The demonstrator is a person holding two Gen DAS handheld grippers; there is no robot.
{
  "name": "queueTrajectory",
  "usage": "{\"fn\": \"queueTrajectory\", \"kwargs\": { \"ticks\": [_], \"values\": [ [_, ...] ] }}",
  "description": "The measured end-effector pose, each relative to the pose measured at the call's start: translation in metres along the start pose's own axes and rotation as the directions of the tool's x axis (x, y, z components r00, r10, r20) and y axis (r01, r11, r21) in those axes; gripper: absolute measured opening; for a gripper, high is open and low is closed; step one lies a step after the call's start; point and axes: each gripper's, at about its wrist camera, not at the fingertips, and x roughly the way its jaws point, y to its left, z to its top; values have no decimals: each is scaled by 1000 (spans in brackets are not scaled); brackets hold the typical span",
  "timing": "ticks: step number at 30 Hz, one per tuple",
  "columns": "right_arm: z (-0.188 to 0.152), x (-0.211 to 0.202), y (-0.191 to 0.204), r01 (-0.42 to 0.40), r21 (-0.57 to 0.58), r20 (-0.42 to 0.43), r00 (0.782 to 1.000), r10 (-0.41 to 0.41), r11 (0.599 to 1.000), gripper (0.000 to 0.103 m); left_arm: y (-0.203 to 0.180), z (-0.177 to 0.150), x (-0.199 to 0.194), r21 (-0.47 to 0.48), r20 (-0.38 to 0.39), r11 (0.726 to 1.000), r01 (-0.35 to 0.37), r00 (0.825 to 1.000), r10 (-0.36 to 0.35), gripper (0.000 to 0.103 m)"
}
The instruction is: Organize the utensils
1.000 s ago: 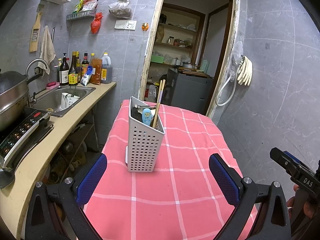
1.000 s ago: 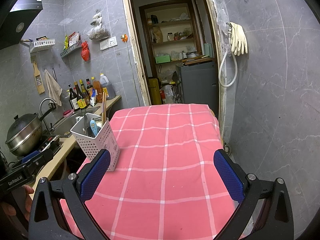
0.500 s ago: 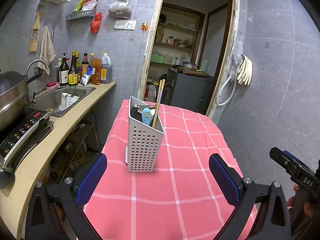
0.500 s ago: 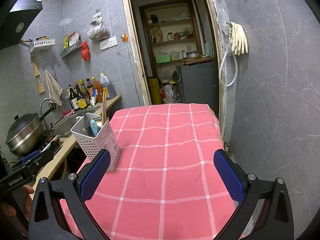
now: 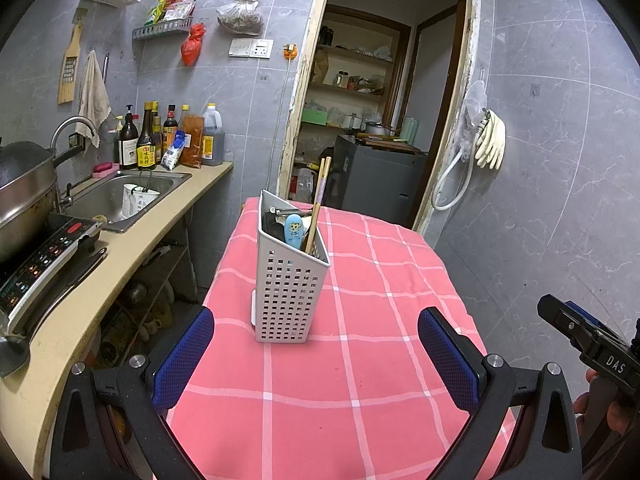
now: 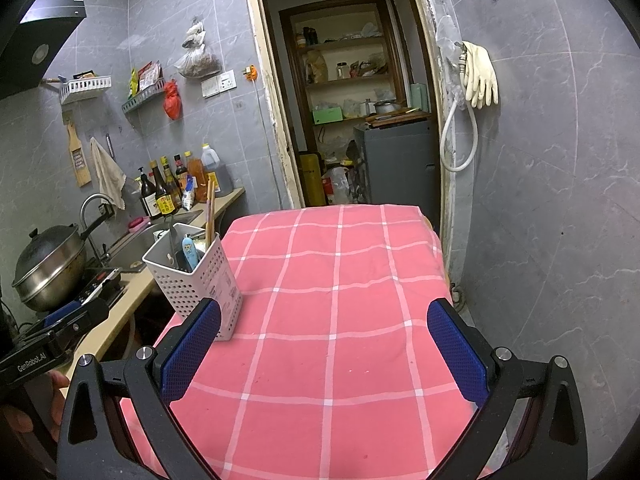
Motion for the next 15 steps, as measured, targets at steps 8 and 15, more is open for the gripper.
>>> {"fn": "queueTrajectory", "kwargs": {
  "ticks": [8,15],
  "values": [
    [0,-1,1,1,2,0,1000,-1,1000,101,0,1,0,1,-1,1000,0,1000,0,102],
    [-1,-1,2,1,3,-1,1000,-1,1000,101,0,1,1,1,-2,1000,1,1000,-1,102]
  ]
}}
